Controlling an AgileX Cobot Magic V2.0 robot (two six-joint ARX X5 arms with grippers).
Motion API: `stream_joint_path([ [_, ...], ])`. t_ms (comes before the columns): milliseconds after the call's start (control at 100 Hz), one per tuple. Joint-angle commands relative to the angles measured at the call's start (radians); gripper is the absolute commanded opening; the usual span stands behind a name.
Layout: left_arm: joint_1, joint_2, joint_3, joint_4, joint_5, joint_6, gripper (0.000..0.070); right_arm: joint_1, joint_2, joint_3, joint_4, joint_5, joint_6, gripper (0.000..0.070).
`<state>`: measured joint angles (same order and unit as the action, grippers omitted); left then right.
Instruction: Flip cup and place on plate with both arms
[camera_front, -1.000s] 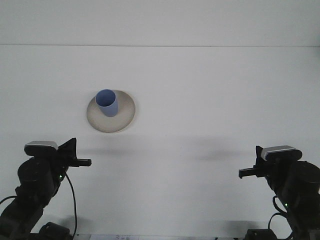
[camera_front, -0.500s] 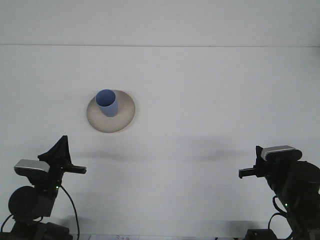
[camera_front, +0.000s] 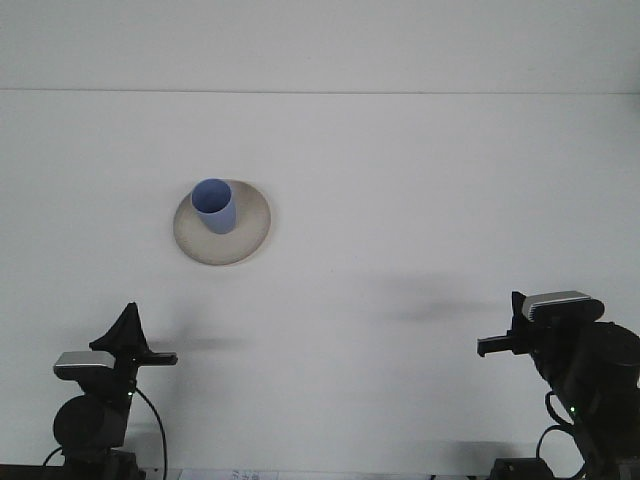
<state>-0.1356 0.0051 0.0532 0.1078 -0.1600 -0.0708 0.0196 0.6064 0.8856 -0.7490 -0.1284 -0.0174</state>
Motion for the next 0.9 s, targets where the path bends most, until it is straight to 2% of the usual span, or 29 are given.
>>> stream_joint_path([
  [0, 0.001, -0.002, -0.012, 0.029, -0.002, -0.018, 0.0012, 0.000, 0.003, 0.011, 0.016, -0.002, 0.014, 0.0000],
  [170, 0.001, -0.002, -0.039, 0.050, 0.004, -0.039, 0.0012, 0.000, 0.003, 0.011, 0.016, -0.002, 0.014, 0.0000],
  [550, 0.001, -0.002, -0.039, 0.051, 0.013, -0.038, 0.0012, 0.000, 0.003, 0.011, 0.016, -0.002, 0.014, 0.0000],
  [710, 0.001, -0.002, -0.039, 0.051, 0.049, -0.018, 0.0012, 0.000, 0.003, 0.011, 0.016, -0.002, 0.014, 0.0000],
  [890, 0.001, -0.002, -0.039, 0.050, 0.049, 0.002, 0.0012, 0.000, 0.003, 0.011, 0.016, -0.002, 0.014, 0.0000],
])
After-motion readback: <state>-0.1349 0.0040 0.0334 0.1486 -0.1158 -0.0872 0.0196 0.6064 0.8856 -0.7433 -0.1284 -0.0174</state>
